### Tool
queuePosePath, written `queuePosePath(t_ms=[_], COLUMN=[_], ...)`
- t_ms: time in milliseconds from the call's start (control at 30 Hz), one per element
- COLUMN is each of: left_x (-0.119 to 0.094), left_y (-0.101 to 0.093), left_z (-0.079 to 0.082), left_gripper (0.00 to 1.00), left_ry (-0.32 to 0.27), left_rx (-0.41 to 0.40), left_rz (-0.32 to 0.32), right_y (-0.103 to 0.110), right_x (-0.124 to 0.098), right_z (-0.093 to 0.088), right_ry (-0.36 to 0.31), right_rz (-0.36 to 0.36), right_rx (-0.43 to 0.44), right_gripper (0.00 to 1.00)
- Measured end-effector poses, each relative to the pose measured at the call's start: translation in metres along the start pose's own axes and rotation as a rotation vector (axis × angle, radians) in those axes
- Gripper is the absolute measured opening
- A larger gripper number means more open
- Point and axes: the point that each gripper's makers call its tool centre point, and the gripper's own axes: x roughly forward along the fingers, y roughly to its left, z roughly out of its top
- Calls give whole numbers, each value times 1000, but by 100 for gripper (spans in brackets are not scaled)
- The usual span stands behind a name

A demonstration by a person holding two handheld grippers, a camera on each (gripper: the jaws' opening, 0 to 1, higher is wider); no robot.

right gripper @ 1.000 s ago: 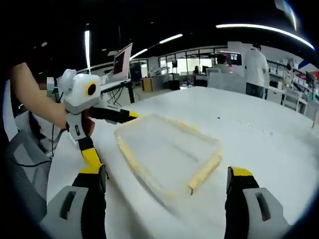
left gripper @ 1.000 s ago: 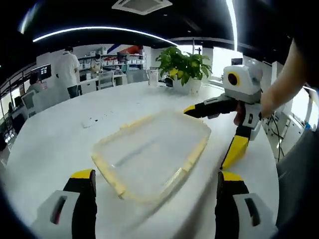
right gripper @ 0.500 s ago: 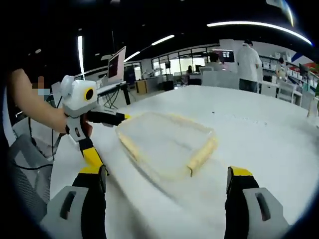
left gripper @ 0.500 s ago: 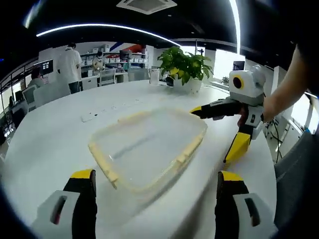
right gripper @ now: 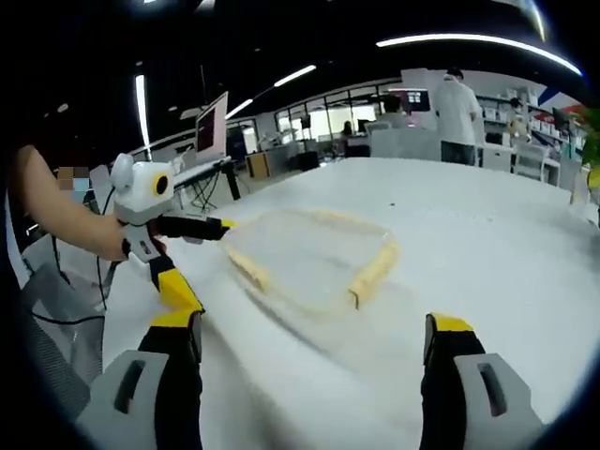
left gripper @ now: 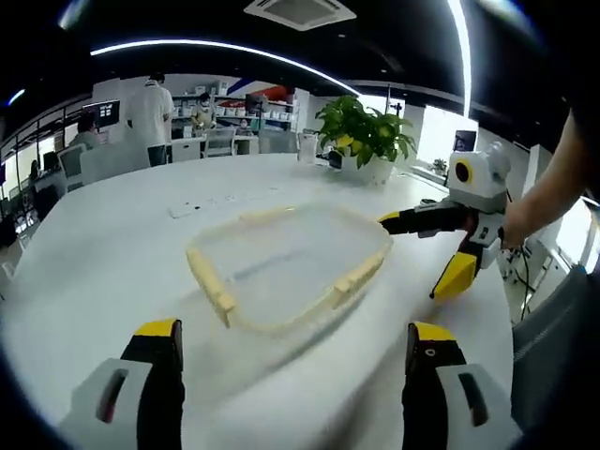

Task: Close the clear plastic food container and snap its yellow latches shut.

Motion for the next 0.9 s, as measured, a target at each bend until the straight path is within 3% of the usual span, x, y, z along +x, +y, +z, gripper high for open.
queuePosePath(t_ms=[400, 633, 900], left_x=[-19, -33, -45], left_y=[1, 1, 3], left_z=[-10, -18, -19], left_gripper=[94, 94, 94], left_ry=[-8, -7, -24], left_rx=[-55, -80, -112], left_rz=[37, 52, 77], right_y=[-2, -2, -6], right_x=[-20, -33, -45], right_z=[-12, -8, -8], right_ry=[17, -18, -23], right_rz=[-44, -76, -96], right_rx=[45, 109, 107], right_gripper=[93, 92, 91])
